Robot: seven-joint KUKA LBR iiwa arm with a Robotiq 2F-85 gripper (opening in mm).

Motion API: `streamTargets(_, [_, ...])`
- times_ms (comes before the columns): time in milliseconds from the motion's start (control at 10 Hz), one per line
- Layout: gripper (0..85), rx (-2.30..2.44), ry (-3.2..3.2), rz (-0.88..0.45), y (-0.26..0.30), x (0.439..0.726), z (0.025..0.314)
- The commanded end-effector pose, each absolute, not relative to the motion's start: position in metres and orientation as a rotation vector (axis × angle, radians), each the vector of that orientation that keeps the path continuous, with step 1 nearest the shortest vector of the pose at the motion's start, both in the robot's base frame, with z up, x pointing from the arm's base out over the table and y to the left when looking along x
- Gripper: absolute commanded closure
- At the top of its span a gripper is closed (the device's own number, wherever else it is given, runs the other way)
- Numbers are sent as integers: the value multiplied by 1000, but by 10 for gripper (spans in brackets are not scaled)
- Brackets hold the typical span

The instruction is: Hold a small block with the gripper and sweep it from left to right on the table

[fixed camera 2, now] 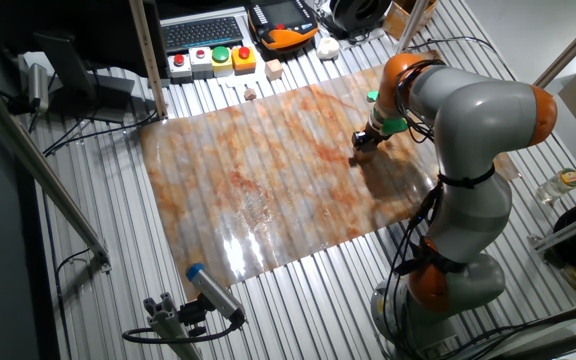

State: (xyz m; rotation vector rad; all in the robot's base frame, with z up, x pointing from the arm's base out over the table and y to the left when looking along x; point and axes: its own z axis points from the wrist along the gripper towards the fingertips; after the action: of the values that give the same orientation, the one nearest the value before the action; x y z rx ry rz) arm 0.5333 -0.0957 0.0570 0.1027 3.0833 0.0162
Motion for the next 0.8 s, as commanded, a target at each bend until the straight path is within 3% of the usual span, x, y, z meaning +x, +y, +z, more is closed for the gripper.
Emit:
streamTargets(0, [850, 103, 3085, 16, -96, 533, 57])
streamTargets(700, [850, 138, 3075, 22, -96, 533, 57])
